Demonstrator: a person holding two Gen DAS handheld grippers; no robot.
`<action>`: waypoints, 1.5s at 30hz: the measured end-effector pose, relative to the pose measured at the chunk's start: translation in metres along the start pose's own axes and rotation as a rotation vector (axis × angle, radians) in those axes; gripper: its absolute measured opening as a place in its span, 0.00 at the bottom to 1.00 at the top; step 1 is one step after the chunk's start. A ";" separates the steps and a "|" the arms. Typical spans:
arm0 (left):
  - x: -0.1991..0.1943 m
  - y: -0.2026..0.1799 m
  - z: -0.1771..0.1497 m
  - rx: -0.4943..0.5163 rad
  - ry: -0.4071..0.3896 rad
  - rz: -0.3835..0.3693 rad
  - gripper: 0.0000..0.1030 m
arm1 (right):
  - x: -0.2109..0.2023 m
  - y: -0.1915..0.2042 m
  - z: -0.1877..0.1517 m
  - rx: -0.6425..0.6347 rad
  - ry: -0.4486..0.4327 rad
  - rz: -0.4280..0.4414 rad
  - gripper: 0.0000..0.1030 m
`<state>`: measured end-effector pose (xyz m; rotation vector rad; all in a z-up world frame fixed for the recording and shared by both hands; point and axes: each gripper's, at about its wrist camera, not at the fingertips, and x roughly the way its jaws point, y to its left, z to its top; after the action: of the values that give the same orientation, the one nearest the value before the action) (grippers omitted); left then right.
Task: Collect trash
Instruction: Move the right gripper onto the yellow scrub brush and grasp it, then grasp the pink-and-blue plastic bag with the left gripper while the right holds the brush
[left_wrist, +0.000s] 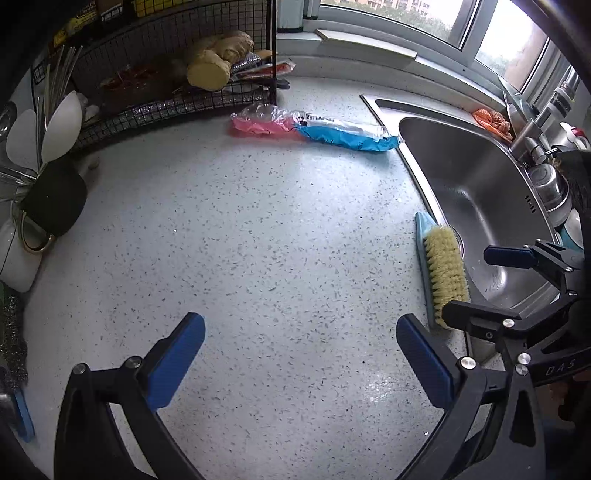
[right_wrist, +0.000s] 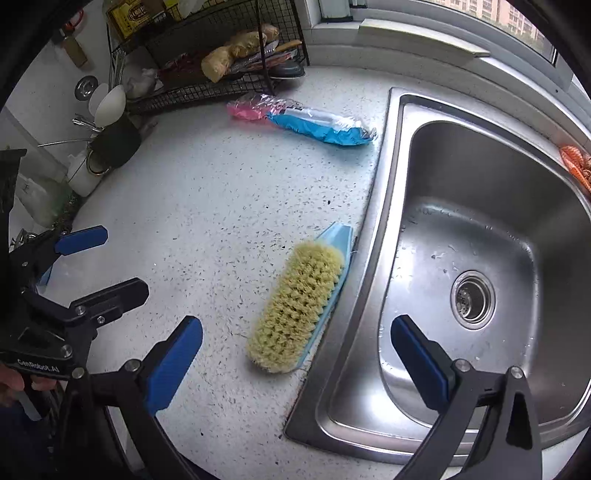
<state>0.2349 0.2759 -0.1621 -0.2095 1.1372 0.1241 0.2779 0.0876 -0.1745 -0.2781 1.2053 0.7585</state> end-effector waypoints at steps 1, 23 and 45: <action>0.003 0.003 0.000 -0.002 0.007 -0.007 1.00 | 0.004 0.002 0.002 -0.002 0.005 -0.001 0.97; 0.019 0.021 0.000 0.009 0.023 -0.043 1.00 | 0.033 0.029 0.021 -0.127 0.048 -0.049 0.36; 0.053 -0.029 0.161 -0.217 0.015 -0.037 1.00 | -0.044 -0.054 0.090 -0.054 -0.140 -0.090 0.36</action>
<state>0.4051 0.2840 -0.1427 -0.4249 1.1336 0.2135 0.3734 0.0829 -0.1124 -0.3165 1.0343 0.7215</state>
